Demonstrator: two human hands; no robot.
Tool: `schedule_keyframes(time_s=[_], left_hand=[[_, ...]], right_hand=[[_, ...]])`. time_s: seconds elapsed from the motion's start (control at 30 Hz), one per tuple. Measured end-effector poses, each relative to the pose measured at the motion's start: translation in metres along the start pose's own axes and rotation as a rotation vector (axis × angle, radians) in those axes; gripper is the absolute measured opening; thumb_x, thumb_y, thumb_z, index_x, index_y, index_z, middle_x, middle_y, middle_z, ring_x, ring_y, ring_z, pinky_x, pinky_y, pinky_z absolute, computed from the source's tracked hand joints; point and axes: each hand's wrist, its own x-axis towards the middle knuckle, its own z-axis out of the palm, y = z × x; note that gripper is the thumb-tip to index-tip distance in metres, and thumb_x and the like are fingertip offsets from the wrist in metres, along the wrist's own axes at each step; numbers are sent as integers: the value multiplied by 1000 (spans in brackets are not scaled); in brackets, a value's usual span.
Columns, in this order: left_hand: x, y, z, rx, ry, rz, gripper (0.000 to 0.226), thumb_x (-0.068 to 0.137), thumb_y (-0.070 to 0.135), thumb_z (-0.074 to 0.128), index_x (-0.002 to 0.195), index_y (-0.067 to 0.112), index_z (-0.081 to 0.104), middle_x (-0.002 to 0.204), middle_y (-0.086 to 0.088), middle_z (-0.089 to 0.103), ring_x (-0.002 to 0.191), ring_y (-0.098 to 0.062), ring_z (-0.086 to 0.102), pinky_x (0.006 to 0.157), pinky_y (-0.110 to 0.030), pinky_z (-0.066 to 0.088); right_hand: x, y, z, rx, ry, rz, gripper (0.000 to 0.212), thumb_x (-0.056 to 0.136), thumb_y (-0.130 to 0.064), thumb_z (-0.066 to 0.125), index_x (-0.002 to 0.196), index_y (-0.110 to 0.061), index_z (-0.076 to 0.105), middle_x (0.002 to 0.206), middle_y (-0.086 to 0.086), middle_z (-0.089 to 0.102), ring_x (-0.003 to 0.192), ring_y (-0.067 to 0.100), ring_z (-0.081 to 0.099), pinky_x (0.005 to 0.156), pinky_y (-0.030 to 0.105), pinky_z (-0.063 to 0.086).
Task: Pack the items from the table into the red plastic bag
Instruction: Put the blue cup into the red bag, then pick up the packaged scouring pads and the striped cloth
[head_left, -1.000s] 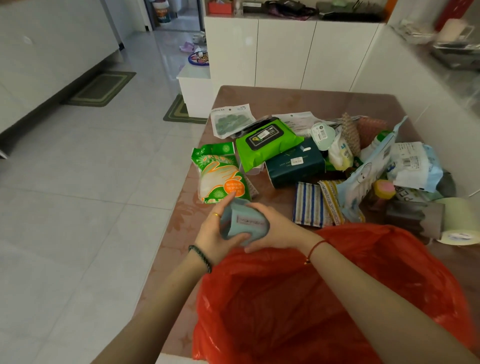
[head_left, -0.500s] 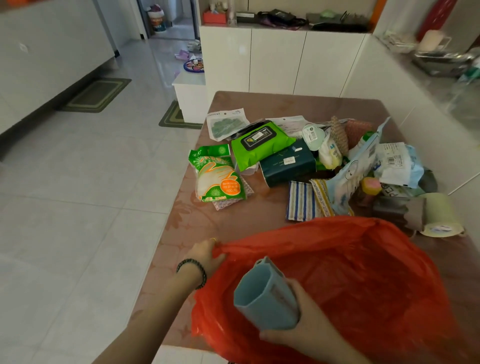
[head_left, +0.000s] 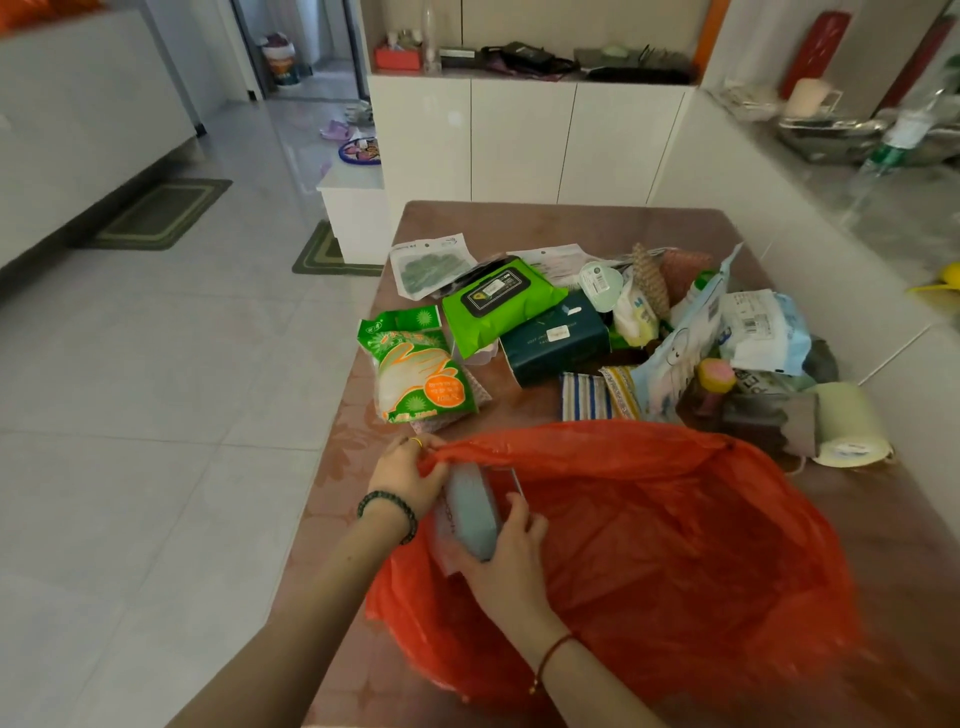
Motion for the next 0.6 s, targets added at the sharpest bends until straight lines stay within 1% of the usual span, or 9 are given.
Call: schedule_keyframes(time_s=[0.07, 0.1, 0.17, 0.23, 0.3, 0.37, 0.47, 0.53, 0.6], left_hand=[[5, 0, -3, 9, -1, 6, 11, 77, 27, 57, 87, 21, 58, 80, 7, 45, 90, -23, 53, 85, -24, 40], [7, 1, -4, 27, -9, 14, 26, 71, 34, 53, 93, 23, 60, 89, 4, 50, 99, -26, 54, 91, -30, 42], [11, 6, -8, 114, -40, 43, 54, 61, 43, 44, 110, 26, 57, 111, -2, 54, 114, -27, 48, 99, -38, 39], [15, 14, -9, 169, -55, 135, 69, 58, 52, 38, 121, 26, 50, 123, -4, 51, 120, -26, 44, 102, -39, 37], [17, 26, -7, 156, -54, 251, 78, 54, 58, 30, 122, 26, 49, 124, -4, 53, 119, -25, 46, 102, -37, 37], [19, 41, 1, 74, -73, 321, 78, 55, 58, 30, 122, 23, 51, 123, -4, 54, 117, -23, 48, 102, -36, 38], [24, 66, 21, -88, -138, 377, 72, 62, 56, 37, 120, 17, 51, 120, -4, 56, 115, -18, 51, 103, -34, 39], [29, 83, 34, -185, -179, 358, 58, 71, 47, 50, 121, 16, 50, 120, -5, 55, 115, -18, 50, 104, -35, 39], [36, 99, 45, -261, -210, 325, 44, 79, 33, 57, 119, 19, 48, 118, -2, 53, 116, -17, 49, 104, -32, 38]], right_hand=[[4, -3, -8, -57, -24, -6, 75, 76, -45, 66, 131, -11, 29, 125, 11, 36, 115, 32, 49, 95, 31, 39], [6, -4, -13, -86, -62, 0, 73, 78, -47, 63, 132, -11, 29, 127, 12, 36, 116, 32, 49, 96, 31, 39], [11, -5, -27, -94, -117, -13, 69, 81, -47, 59, 134, -12, 31, 129, 12, 43, 119, 30, 49, 97, 31, 38], [20, -4, -53, -51, -48, -67, 56, 81, -39, 62, 128, -15, 41, 122, 10, 56, 115, 26, 54, 96, 31, 43], [34, -3, -85, 52, 122, -71, 50, 81, -30, 65, 125, -15, 46, 122, 9, 58, 113, 24, 55, 97, 33, 44], [54, -4, -118, 134, 300, -57, 57, 82, -25, 66, 131, -11, 40, 131, 10, 49, 121, 25, 48, 102, 36, 41], [102, -6, -157, 133, 475, -48, 75, 79, -26, 68, 139, -6, 28, 140, 14, 37, 132, 28, 34, 109, 38, 33], [137, -12, -175, 153, 514, -16, 85, 76, -29, 70, 141, -6, 21, 144, 18, 31, 135, 32, 29, 112, 43, 30], [165, -18, -189, 182, 500, 45, 90, 78, -27, 69, 145, -6, 12, 149, 21, 22, 138, 34, 23, 114, 41, 26]])
